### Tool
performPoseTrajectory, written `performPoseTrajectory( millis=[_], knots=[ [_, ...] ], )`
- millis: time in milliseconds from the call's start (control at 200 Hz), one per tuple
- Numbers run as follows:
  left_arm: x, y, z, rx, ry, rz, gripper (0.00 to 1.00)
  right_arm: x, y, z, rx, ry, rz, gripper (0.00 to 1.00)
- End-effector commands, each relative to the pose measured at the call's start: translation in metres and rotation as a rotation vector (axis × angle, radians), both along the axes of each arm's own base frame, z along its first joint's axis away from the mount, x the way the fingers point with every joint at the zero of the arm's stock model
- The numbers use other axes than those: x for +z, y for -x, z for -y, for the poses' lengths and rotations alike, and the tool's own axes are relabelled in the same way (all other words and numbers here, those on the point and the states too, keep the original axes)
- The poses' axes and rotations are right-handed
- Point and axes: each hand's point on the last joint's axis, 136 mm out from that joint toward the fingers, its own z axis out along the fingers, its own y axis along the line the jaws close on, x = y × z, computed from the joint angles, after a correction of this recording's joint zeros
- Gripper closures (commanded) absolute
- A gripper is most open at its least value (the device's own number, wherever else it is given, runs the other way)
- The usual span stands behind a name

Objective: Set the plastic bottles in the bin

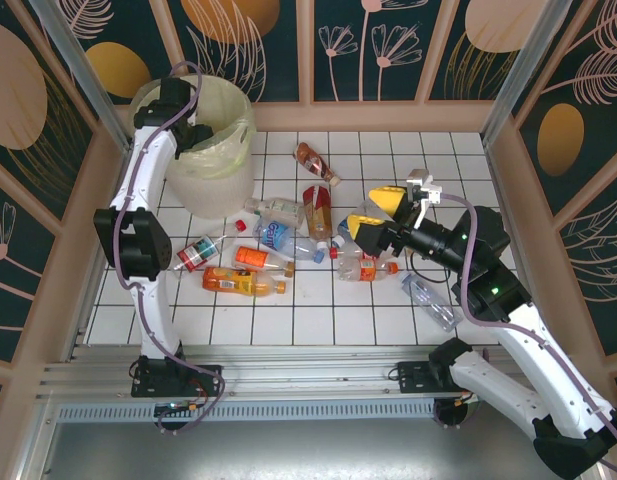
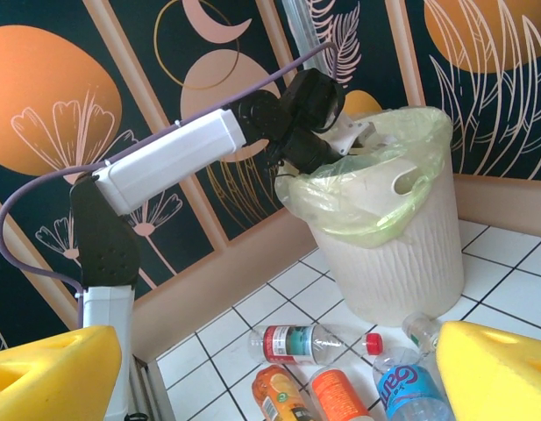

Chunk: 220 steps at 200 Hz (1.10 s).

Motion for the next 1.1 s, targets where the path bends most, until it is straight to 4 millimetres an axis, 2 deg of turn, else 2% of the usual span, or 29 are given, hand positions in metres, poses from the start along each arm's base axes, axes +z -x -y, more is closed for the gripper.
performPoseTrajectory(
  millis=[0,195,756,891,1096],
  knots=[
    [-0.003,0.002,-0.014,0.05,-0.023,-0.024,0.36,-0.006,-0.001,-0.001,-0.002,0.0,-0.019,0.07],
    [-0.008,0.001,-0.013,0.048,-0.009,-0.036,0.32,-0.006,-0.002,-0.002,-0.003,0.001,-0.023,0.07],
    [0.001,0.0,-0.011,0.061,0.016,-0.014,0.2,-0.008,-0.002,-0.001,-0.006,0.0,-0.035,0.07],
    [0.012,-0.001,-0.01,0.062,0.026,0.01,0.18,-0.01,-0.003,0.0,-0.014,0.005,-0.041,0.07],
    [0.046,-0.003,-0.01,0.079,0.044,0.097,0.1,-0.023,-0.009,0.003,-0.053,0.024,-0.09,0.07]
  ],
)
